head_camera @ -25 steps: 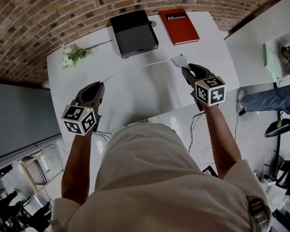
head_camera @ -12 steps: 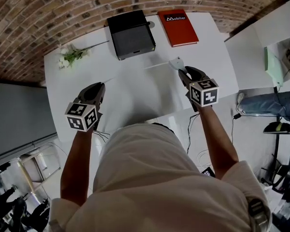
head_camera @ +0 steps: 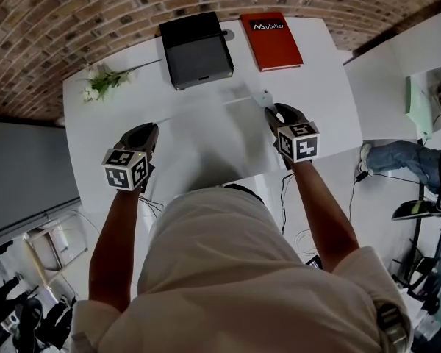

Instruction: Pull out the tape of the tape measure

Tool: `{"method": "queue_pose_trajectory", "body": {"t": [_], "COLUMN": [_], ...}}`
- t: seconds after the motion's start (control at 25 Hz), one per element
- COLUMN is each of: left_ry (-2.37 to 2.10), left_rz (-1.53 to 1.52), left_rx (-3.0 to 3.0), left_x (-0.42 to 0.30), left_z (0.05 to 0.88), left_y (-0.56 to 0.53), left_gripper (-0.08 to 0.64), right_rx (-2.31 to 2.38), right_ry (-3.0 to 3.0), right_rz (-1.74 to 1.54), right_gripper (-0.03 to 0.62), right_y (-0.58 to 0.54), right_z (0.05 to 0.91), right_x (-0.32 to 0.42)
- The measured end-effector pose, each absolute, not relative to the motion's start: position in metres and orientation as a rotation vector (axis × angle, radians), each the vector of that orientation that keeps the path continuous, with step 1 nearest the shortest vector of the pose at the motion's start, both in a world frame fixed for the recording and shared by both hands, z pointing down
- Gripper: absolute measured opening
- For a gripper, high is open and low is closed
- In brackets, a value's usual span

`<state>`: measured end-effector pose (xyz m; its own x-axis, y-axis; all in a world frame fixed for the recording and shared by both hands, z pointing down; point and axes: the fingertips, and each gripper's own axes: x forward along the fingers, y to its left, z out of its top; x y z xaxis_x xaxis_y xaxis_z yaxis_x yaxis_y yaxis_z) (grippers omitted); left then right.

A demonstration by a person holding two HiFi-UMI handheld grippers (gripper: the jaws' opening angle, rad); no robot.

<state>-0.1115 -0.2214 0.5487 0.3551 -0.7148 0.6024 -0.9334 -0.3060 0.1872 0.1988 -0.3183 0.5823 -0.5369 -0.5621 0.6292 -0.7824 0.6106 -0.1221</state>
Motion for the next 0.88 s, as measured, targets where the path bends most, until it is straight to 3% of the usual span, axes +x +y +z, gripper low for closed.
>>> {"method": "queue_pose_trajectory", "body": {"t": [0.88], "left_ry": [-1.438], "left_rz": [0.752], "left_rx": [1.950], "left_x": [-0.117], "left_z": [0.634], "left_y": [-0.258], "left_gripper": [0.028], "right_rx": [1.018], "right_ry": [-2.256], "right_rz": [0.513], "right_gripper": [0.130], "right_y": [-0.348], "right_z": [0.654], "right_x": [0.194]}}
